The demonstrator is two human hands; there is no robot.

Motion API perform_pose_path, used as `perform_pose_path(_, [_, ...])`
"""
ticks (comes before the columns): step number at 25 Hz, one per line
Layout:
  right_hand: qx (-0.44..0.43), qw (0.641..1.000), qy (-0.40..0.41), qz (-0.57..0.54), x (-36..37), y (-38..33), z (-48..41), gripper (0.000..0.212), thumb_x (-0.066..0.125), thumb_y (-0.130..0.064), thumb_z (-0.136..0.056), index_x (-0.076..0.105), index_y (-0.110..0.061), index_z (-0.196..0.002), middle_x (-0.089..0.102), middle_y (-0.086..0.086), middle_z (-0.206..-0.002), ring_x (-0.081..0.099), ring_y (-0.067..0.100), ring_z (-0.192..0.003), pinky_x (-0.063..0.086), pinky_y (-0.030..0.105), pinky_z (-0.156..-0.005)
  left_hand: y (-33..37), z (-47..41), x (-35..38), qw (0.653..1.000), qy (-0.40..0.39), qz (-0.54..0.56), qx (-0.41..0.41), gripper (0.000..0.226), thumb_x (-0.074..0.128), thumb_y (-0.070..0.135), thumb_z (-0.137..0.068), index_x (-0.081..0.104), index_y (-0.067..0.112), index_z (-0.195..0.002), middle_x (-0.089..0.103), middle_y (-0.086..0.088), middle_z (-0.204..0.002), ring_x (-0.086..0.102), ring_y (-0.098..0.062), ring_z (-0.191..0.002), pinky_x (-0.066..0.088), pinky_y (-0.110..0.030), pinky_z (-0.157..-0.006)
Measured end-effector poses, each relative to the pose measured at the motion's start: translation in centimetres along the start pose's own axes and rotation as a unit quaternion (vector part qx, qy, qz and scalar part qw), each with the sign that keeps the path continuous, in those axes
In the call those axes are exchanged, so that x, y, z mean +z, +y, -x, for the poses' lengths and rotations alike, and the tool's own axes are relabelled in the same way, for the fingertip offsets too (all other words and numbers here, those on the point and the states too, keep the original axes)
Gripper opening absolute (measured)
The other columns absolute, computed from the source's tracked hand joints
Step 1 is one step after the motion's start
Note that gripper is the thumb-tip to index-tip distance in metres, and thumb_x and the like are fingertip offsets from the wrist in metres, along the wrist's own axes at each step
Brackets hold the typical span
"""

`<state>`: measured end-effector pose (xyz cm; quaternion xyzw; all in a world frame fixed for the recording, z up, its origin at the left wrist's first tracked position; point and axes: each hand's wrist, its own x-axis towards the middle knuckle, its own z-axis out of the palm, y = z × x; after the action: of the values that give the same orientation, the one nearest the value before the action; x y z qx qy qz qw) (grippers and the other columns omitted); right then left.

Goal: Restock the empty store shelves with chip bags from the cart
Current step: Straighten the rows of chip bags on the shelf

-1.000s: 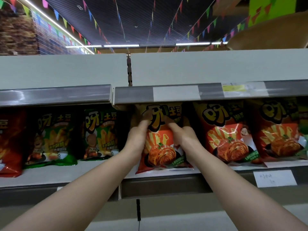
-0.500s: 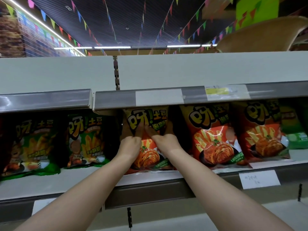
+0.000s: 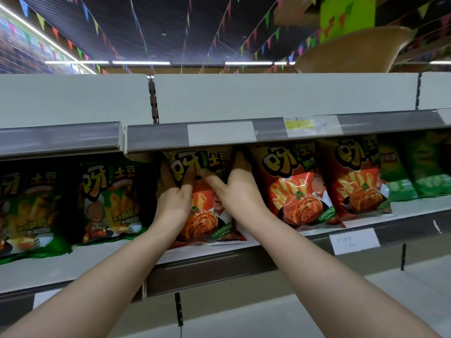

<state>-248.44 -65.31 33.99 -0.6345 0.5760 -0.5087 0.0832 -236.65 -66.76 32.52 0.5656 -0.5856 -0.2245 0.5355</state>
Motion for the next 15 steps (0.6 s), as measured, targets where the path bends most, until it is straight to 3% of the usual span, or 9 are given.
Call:
perform_pose_path(2, [-0.094, 0.994, 0.047, 0.023, -2.2, 0.4, 1.4, 0.054, 0.053, -0.044, -0.089, 0.040, -0.006, -0.126, 0.044, 0.009, -0.116, 0.048, 0.024, -0.107, 0.044, 0.033, -0.084, 0.4, 1.3, 0.3, 0.997, 0.042, 0.022, 0.064, 0.046, 0.041, 0.041, -0.097, 0.041, 0.014, -0.060, 0.044, -0.004, -0.062, 0.045, -0.026, -0.068, 0.037, -0.041, -0.071])
perform_pose_path(4, [-0.174, 0.979, 0.102, 0.020, -4.3, 2.0, 2.3, 0.038, 0.051, -0.034, -0.092, 0.049, -0.008, -0.120, 0.044, 0.005, -0.110, 0.047, 0.017, -0.101, 0.037, 0.024, -0.079, 0.6, 2.5, 1.2, 0.985, 0.107, -0.053, 0.124, 0.029, 0.050, 0.034, -0.095, 0.048, 0.006, -0.087, 0.048, -0.011, -0.094, 0.041, -0.030, -0.102, 0.033, -0.042, -0.093])
perform_pose_path(5, [-0.206, 0.969, 0.136, 0.018, -5.5, 2.8, 2.4, 0.035, 0.052, -0.030, -0.091, 0.053, -0.006, -0.117, 0.046, 0.005, -0.110, 0.047, 0.016, -0.100, 0.036, 0.022, -0.079, 0.7, 3.2, 1.9, 0.976, 0.127, -0.091, 0.151, 0.035, 0.054, 0.032, -0.092, 0.046, 0.002, -0.108, 0.044, -0.015, -0.112, 0.032, -0.029, -0.116, 0.028, -0.043, -0.101])
perform_pose_path(7, [-0.212, 0.960, 0.182, 0.014, -7.8, 5.1, 2.1, 0.034, 0.053, -0.025, -0.089, 0.056, -0.003, -0.115, 0.048, 0.006, -0.112, 0.049, 0.017, -0.101, 0.037, 0.020, -0.082, 1.3, 5.1, 3.6, 0.957, 0.130, -0.116, 0.234, 0.056, 0.060, 0.028, -0.089, 0.036, 0.003, -0.133, 0.031, -0.017, -0.134, 0.020, -0.021, -0.127, 0.022, -0.038, -0.106])
perform_pose_path(9, [-0.144, 0.976, 0.164, 0.012, -10.1, 7.4, 1.3, 0.041, 0.054, -0.026, -0.091, 0.049, -0.003, -0.124, 0.045, 0.008, -0.121, 0.047, 0.019, -0.111, 0.034, 0.020, -0.086, 2.3, 6.8, 6.2, 0.942, 0.095, -0.102, 0.307, 0.060, 0.059, 0.031, -0.088, 0.035, 0.010, -0.138, 0.024, -0.013, -0.142, 0.016, -0.011, -0.130, 0.017, -0.026, -0.104])
perform_pose_path(11, [-0.061, 0.993, 0.099, 0.014, -11.9, 9.5, 0.4, 0.052, 0.053, -0.032, -0.092, 0.038, -0.003, -0.132, 0.039, 0.010, -0.129, 0.045, 0.021, -0.112, 0.033, 0.022, -0.083, 3.7, 8.2, 9.3, 0.955, 0.026, -0.070, 0.288, 0.066, 0.058, 0.035, -0.090, 0.027, 0.014, -0.144, 0.016, -0.005, -0.149, 0.012, -0.008, -0.138, 0.014, -0.021, -0.108])
perform_pose_path(13, [-0.007, 1.000, 0.015, -0.010, -12.6, 10.9, -0.4, 0.061, 0.056, -0.037, -0.090, 0.032, -0.004, -0.135, 0.040, 0.010, -0.131, 0.047, 0.020, -0.105, 0.034, 0.024, -0.077, 4.9, 8.6, 12.1, 0.981, -0.033, -0.058, 0.181, 0.087, 0.064, 0.039, -0.085, 0.011, 0.014, -0.150, 0.006, -0.003, -0.154, 0.009, -0.015, -0.144, 0.013, -0.025, -0.113])
perform_pose_path(15, [0.060, 0.992, -0.090, -0.070, -12.6, 11.9, -1.2, 0.075, 0.062, -0.042, -0.084, 0.026, -0.006, -0.139, 0.042, 0.012, -0.135, 0.050, 0.024, -0.113, 0.041, 0.028, -0.081, 5.2, 8.4, 13.7, 0.993, -0.078, -0.053, 0.075, 0.111, 0.075, 0.039, -0.075, -0.002, 0.013, -0.151, 0.009, -0.007, -0.155, 0.015, -0.020, -0.143, 0.016, -0.029, -0.115])
